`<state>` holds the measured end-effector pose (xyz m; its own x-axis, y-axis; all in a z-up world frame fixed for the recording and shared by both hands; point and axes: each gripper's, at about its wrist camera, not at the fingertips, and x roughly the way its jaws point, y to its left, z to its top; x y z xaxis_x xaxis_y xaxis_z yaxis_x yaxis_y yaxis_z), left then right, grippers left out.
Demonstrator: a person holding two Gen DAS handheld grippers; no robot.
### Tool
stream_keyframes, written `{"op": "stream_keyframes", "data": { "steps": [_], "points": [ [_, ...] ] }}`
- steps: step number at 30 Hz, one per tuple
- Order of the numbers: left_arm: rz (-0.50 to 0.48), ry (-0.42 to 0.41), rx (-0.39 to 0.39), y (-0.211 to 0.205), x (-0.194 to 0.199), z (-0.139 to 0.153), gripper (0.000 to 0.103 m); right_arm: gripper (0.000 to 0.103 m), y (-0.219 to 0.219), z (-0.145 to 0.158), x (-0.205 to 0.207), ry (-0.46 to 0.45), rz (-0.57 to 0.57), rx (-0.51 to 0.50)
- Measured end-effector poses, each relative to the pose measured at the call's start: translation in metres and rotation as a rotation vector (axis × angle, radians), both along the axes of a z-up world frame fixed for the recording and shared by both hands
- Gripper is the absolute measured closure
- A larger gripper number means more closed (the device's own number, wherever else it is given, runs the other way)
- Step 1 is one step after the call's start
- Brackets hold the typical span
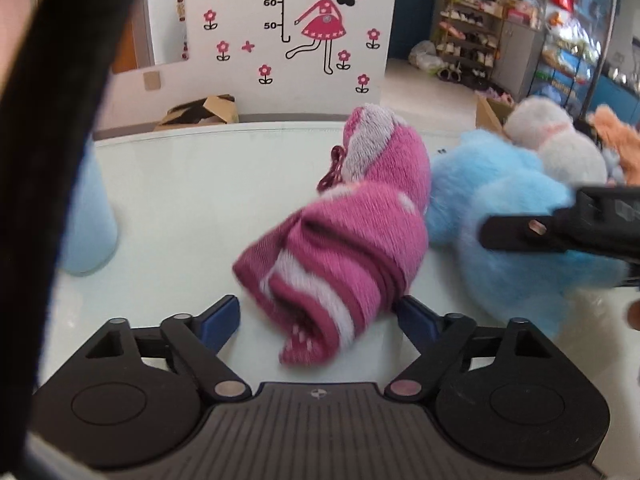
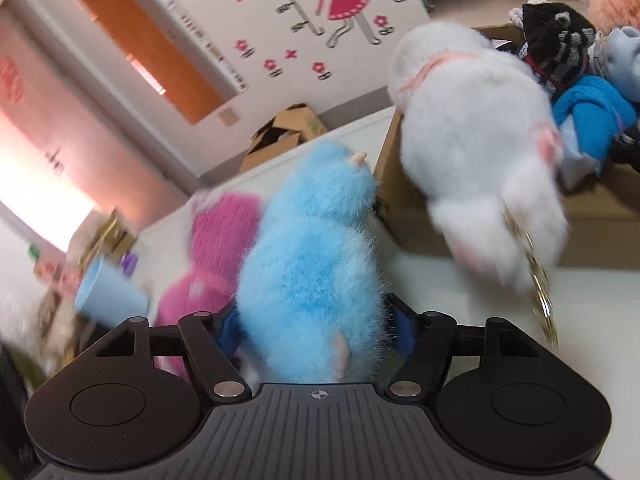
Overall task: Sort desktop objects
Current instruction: 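Approach the pink fleece toy with the left gripper while the right approaches the light-blue plush, then grasp the pink fleece toy with the left gripper while the right grasps the light-blue plush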
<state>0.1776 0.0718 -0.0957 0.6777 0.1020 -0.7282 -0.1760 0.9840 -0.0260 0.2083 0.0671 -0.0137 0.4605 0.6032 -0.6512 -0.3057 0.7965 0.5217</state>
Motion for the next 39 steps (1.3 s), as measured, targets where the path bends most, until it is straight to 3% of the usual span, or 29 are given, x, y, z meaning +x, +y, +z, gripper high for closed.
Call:
{"op": "stream_keyframes", "data": {
  "steps": [1, 3, 4, 5, 11, 19, 24, 30, 34, 36, 39],
  "points": [
    [-0.013, -0.010, -0.004, 0.000, -0.004, 0.003, 0.025, 0.029, -0.004, 0.001, -0.008, -0.011, 0.019, -0.012],
    [-0.017, -0.039, 0.012, 0.000, -0.010, 0.010, 0.015, 0.028, -0.014, 0.005, -0.020, -0.026, 0.034, -0.027],
    [-0.010, -0.059, 0.036, 0.000, -0.012, 0.015, 0.004, 0.028, -0.019, 0.006, -0.023, -0.030, 0.039, -0.028],
    [-0.005, -0.080, 0.062, 0.000, -0.014, 0.020, 0.001, 0.028, -0.023, 0.007, -0.023, -0.030, 0.044, -0.025],
    [-0.071, -0.083, 0.147, -0.001, -0.008, 0.041, 0.001, 0.024, -0.023, 0.011, -0.015, -0.067, 0.071, -0.040],
    [-0.150, 0.024, 0.186, -0.015, 0.043, 0.018, 0.001, 0.024, -0.009, 0.010, -0.011, -0.117, 0.107, -0.116],
    [-0.131, 0.090, 0.167, -0.005, 0.052, 0.001, 0.001, 0.024, -0.002, 0.010, -0.010, -0.157, 0.129, -0.163],
    [-0.074, 0.070, 0.033, 0.016, 0.046, -0.002, 0.000, 0.024, 0.008, 0.009, -0.010, -0.213, 0.164, -0.238],
    [-0.043, 0.037, 0.029, 0.015, 0.037, 0.000, 0.001, 0.025, 0.009, 0.006, -0.015, -0.237, 0.182, -0.252],
    [-0.035, 0.017, 0.017, 0.013, 0.032, 0.002, 0.005, 0.017, 0.007, 0.008, -0.015, -0.250, 0.170, -0.258],
    [-0.017, -0.010, -0.009, 0.014, 0.029, 0.006, 0.004, 0.016, 0.003, 0.009, -0.013, -0.253, 0.166, -0.257]
  ]
}}
